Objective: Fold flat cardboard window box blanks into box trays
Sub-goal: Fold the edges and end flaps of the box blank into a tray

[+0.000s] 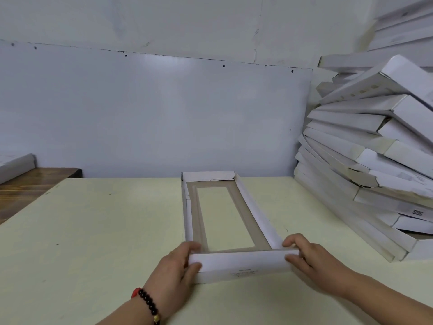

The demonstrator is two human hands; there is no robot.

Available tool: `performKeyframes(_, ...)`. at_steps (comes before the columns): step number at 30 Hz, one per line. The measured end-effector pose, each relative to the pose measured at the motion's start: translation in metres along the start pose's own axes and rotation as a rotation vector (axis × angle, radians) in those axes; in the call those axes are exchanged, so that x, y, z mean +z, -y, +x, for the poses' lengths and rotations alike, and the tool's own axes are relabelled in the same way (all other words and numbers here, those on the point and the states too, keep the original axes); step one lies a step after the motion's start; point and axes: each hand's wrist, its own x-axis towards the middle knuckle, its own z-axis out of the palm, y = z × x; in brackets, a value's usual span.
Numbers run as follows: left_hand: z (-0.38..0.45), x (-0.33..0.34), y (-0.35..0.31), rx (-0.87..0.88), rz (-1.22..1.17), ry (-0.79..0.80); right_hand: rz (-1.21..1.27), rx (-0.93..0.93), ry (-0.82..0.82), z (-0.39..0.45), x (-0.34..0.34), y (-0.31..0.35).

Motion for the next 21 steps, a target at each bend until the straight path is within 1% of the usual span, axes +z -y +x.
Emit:
performKeyframes(1,0.001,0.002,-0.001,-0.039,-0.014,-0.017,0.012,0.017,-0.004,0.002,0.000,0.001)
performKeyframes(3,0.002,0.007,-0.003,-0.064,0.017,-0.039,0.042,0.048,-0.029,0.006,0.002,0.003)
performKeyframes(8,0.003,0.010,-0.010,-0.031,0.119,-0.078,0.037,0.129,-0.122,0.015,0.013,0.010)
performKeyframes(10,0.003,0.008,-0.012,0.018,0.137,-0.092,0.008,0.161,-0.140,0.016,0.017,0.011)
performKeyframes(13,0.002,0.007,-0.013,0.086,0.158,-0.110,-0.124,0.181,-0.131,0.016,0.018,0.016)
performKeyframes(17,0.002,0.006,-0.017,0.264,0.237,-0.072,-0.230,0.127,-0.105,0.012,0.017,0.020)
performKeyframes(21,-0.003,0.005,-0.015,0.344,0.320,0.011,-0.289,0.086,-0.089,0.009,0.018,0.024)
